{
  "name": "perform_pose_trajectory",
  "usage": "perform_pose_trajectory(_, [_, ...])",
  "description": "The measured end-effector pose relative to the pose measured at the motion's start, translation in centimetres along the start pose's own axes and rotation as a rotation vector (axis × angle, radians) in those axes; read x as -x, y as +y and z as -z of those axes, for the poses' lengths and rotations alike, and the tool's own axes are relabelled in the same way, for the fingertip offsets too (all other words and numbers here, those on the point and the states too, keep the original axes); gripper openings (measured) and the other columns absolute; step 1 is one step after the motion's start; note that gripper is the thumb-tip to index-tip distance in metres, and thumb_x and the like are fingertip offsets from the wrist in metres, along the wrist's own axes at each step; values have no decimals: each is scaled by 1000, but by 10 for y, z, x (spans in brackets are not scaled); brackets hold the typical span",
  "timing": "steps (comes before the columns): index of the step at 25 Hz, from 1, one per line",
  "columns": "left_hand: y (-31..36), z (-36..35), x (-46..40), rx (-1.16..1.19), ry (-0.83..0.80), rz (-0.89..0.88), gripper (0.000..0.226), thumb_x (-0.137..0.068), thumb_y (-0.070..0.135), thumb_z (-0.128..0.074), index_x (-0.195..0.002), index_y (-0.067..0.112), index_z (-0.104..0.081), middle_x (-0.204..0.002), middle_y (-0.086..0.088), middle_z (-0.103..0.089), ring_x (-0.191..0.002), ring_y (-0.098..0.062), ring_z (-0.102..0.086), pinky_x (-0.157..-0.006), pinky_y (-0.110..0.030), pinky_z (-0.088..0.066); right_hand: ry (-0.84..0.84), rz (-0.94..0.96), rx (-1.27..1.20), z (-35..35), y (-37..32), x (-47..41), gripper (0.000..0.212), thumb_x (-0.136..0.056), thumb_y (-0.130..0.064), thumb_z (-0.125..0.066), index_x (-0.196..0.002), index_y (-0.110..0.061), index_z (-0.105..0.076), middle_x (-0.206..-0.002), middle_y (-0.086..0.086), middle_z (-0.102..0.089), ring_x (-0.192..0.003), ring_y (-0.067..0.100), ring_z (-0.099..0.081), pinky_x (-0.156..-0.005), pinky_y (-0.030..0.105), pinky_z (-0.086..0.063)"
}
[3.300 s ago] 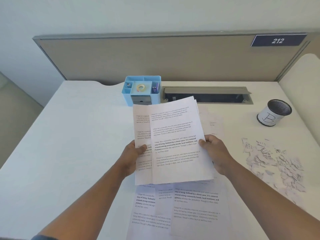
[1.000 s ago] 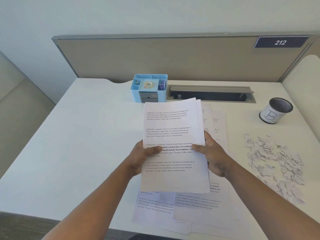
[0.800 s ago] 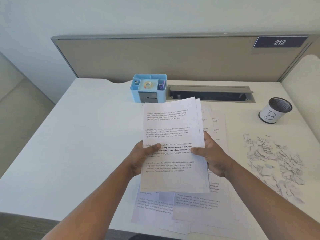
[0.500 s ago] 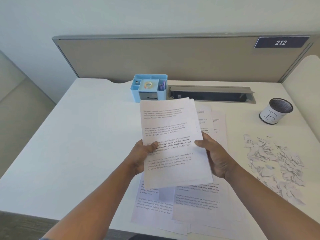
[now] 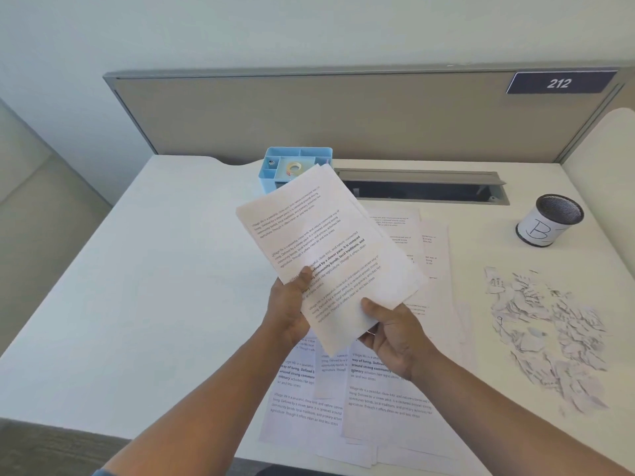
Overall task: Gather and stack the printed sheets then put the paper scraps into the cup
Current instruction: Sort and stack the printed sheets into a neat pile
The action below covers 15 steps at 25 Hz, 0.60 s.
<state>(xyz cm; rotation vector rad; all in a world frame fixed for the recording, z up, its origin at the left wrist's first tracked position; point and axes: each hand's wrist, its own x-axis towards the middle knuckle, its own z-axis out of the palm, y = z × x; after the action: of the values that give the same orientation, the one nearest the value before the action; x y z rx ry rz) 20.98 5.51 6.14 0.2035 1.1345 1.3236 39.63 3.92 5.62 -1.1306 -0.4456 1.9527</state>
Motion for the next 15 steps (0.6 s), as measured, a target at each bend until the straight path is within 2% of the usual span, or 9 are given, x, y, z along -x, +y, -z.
perform_pose_trajectory(3, [-5, 0, 6, -29, -28, -24, 31, -99, 3, -63, -128, 15, -65, -123, -12, -74, -113, -35, -71, -98, -59, -55, 39, 46, 11, 1, -2, -6, 34, -99, 3, -56, -127, -16, -65, -123, 4, -74, -114, 28, -69, -95, 54, -56])
perform_pose_trajectory(6, [1, 9, 5, -76, 15, -67, 34, -92, -1, -70, -122, 15, -69, -119, -13, -76, -107, -34, -73, -95, -56, -57, 82, 77, 173, 11, -13, -12, 29, -101, 2, -55, -121, -15, -68, -122, 5, -75, -112, 28, -71, -94, 53, -56])
perform_pose_trajectory(9, [22, 26, -3, -32, 78, -140, 39, -90, -1, -71, -126, 13, -66, -119, -13, -75, -108, -34, -73, -91, -57, -59, 84, 116, 342, 23, -31, -14, 28, -101, 0, -56, -124, -12, -67, -121, 5, -75, -113, 29, -70, -97, 55, -55])
perform_pose_trajectory(11, [38, 42, -12, -15, 117, -172, 38, -90, 0, -72, -126, 10, -65, -119, -13, -75, -106, -30, -74, -87, -50, -62, 93, 130, 406, 31, -46, -15, 26, -100, 0, -57, -122, -11, -68, -120, 6, -75, -111, 27, -71, -98, 53, -55])
perform_pose_trajectory(15, [53, 65, -23, -241, 110, -207, 28, -89, -2, -71, -114, 11, -67, -113, -13, -76, -99, -29, -71, -84, -43, -59, 90, 184, 473, 38, -67, -18, 23, -99, -1, -60, -115, -14, -69, -115, 3, -77, -106, 22, -73, -94, 47, -56])
